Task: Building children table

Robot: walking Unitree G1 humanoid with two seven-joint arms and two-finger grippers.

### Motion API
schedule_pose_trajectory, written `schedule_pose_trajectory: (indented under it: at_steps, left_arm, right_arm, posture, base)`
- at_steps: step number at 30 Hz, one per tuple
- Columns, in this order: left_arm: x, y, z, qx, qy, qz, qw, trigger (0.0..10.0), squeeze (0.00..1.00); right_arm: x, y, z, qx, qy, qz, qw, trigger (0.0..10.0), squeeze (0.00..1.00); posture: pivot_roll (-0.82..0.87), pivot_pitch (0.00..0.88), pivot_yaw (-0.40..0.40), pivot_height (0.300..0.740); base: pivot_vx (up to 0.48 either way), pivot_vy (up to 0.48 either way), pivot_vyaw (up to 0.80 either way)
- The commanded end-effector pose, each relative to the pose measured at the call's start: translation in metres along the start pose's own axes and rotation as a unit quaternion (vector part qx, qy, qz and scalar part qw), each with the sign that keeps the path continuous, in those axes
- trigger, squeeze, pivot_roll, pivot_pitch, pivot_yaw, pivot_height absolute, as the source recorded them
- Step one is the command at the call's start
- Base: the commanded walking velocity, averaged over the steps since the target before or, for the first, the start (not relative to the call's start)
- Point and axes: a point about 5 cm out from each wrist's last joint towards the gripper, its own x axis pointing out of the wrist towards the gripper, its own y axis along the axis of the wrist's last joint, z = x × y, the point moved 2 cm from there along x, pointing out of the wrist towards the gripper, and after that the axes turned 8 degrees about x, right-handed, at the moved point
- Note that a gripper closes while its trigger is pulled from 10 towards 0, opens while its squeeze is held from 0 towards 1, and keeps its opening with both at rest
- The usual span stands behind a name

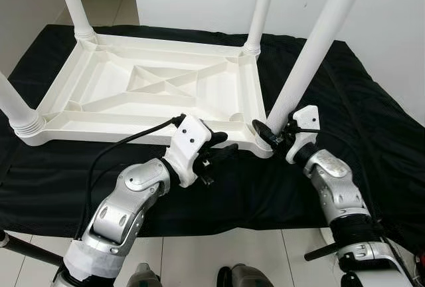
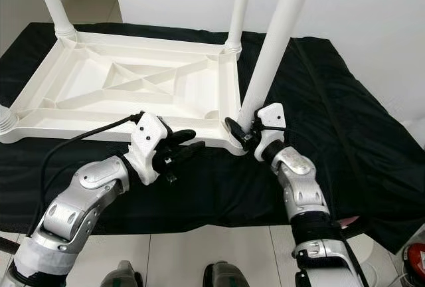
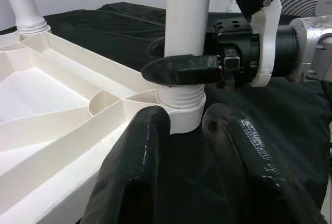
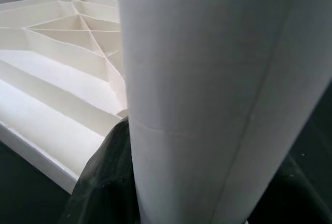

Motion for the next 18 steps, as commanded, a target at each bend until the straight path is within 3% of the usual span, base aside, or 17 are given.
schedule_pose_trajectory:
  at_steps: [1,8,14,18]
  left_arm:
    - [0.0,-0.003,0.003,0.002,-0.012,0.001,1.0,10.0,0.0]
    - [0.001,-0.01,0.0,0.009,0.01,-0.006,1.0,10.0,0.0]
    - [0.008,-0.013,-0.006,0.003,0.031,-0.005,1.0,10.0,0.0]
    - [0.009,-0.017,-0.012,-0.004,0.048,-0.009,0.999,10.0,0.0]
  right_arm:
    - [-0.004,-0.013,-0.002,-0.004,-0.025,-0.026,0.999,10.0,0.0]
    - [-0.004,-0.014,-0.015,0.01,-0.1,-0.004,0.995,10.0,0.0]
    - [-0.005,-0.019,-0.023,0.04,-0.215,0.004,0.976,10.0,0.0]
    - [-0.005,-0.021,-0.028,0.047,-0.234,0.005,0.971,10.0,0.0]
  posture:
    - [0.04,0.045,-0.054,0.74]
    - [0.03,0.024,-0.059,0.74]
    - [0.02,0.0,-0.047,0.74]
    - [0.01,0.0,-0.038,0.74]
  base:
    - [0.0,0.0,0.0]
    - [0.0,0.0,0.0]
    - [0.0,0.0,0.0]
    - [0.0,0.0,0.0]
